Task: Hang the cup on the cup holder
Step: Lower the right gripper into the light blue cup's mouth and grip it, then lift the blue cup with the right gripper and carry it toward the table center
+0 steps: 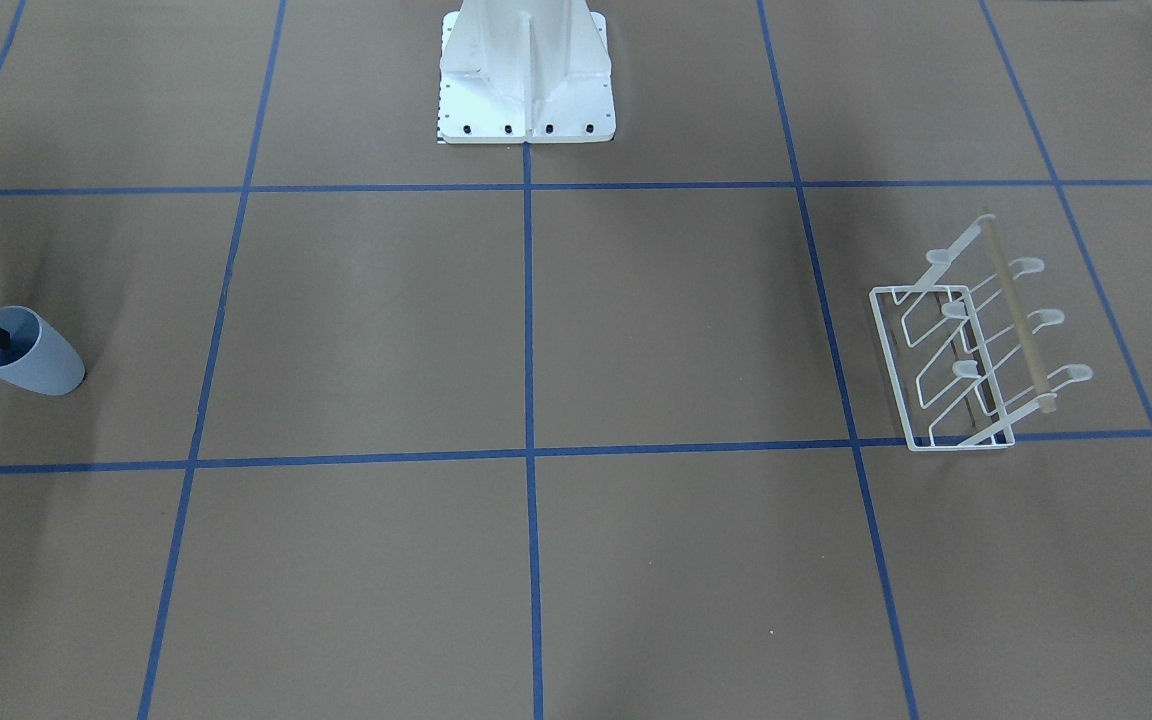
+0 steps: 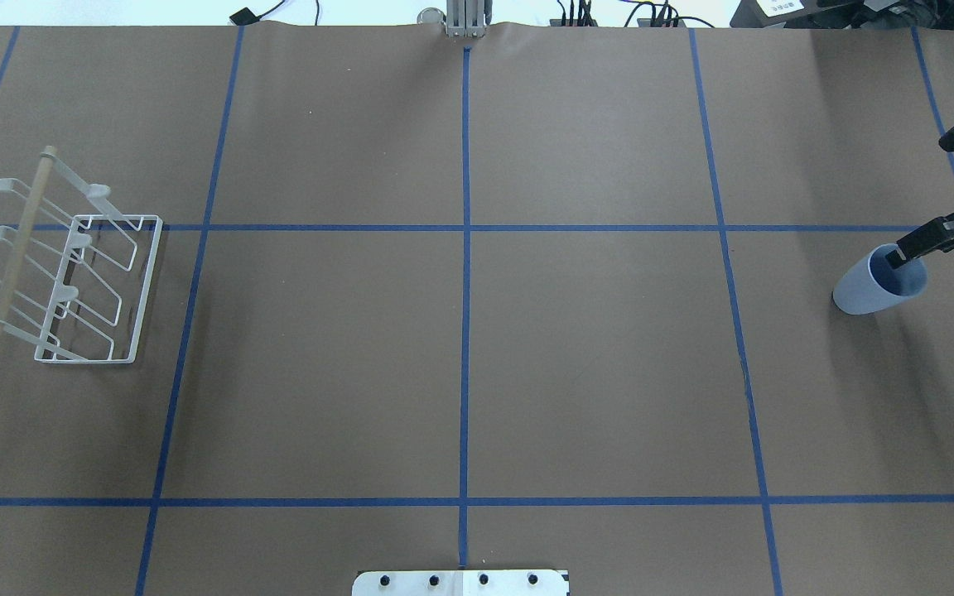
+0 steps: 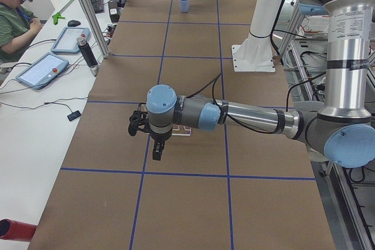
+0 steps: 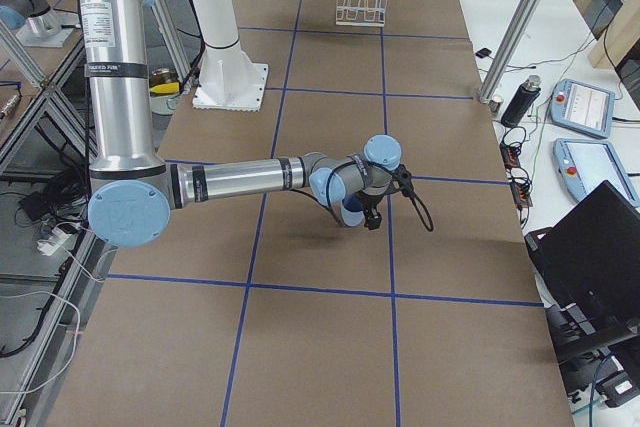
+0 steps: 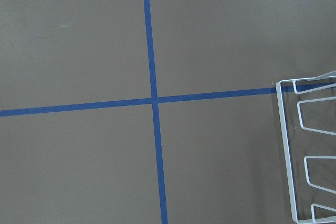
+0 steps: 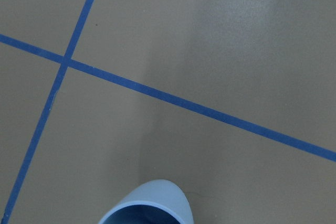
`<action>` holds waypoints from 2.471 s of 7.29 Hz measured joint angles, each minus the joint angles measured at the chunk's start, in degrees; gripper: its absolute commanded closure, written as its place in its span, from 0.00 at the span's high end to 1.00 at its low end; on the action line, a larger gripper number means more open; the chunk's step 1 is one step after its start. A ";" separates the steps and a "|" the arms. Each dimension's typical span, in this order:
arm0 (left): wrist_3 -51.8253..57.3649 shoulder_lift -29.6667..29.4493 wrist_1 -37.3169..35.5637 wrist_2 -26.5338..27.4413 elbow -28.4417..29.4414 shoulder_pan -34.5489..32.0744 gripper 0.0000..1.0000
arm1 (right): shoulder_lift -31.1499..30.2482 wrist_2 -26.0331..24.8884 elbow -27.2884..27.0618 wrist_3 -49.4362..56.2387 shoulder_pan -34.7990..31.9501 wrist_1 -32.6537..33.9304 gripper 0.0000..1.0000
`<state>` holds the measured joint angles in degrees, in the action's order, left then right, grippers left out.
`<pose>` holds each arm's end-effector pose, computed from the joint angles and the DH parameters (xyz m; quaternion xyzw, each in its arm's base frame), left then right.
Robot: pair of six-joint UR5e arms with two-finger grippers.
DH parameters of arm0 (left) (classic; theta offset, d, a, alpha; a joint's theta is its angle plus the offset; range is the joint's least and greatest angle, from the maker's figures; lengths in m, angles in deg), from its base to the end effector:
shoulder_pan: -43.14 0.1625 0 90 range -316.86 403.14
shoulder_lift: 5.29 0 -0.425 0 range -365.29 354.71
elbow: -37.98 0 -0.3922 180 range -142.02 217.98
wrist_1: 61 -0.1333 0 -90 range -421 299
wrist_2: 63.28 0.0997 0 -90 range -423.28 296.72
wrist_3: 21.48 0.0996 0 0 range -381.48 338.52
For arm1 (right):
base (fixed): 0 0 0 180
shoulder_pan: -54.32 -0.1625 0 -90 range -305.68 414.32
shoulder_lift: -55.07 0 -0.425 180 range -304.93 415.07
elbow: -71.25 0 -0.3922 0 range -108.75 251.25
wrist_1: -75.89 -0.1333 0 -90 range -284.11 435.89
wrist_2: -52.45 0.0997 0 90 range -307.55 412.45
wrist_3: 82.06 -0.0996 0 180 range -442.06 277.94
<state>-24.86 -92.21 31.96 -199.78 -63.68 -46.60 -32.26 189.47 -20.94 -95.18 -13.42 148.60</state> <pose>-0.0589 -0.4766 0.5756 0.0799 0.3955 0.0148 0.9149 -0.1443 -0.5120 0.5791 0.0489 -0.4265 -0.1481 0.8909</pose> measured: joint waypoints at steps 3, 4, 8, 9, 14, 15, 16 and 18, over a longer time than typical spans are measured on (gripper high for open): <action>-0.05 0.00 -0.06 0.00 0.05 0.00 0.99 | 0.07 -0.19 1.14 0.46 0.75 -0.13 0.00; -0.05 0.00 -0.06 0.00 0.08 0.00 0.99 | 0.18 -0.12 1.15 0.72 0.80 -0.20 0.00; -0.06 -0.34 -0.03 -0.10 0.34 0.03 0.99 | 1.07 3.56 -6.78 -1.15 0.64 -0.25 0.00; -0.20 -0.73 -0.02 -1.12 0.20 0.21 0.98 | 2.36 5.11 -10.08 -4.71 0.63 -0.37 0.00; -22.76 -2.58 18.54 -7.88 0.13 5.67 0.98 | 9.85 10.33 -14.34 -44.96 1.51 -25.13 0.00; -32.93 -2.63 27.70 -7.89 0.12 8.08 0.98 | 9.82 9.19 -13.81 -54.85 2.34 -34.50 0.00; -43.09 -2.92 37.00 -7.76 0.17 10.54 0.98 | 9.61 7.19 -13.56 -64.35 3.74 -43.66 0.00; -58.70 -4.73 53.22 -7.51 0.00 14.22 0.98 | 8.89 2.26 -13.01 -80.24 7.60 -61.86 0.00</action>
<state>-83.56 -96.94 85.19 -207.29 -63.67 -32.38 -23.36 191.73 -33.96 -175.42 -5.82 86.74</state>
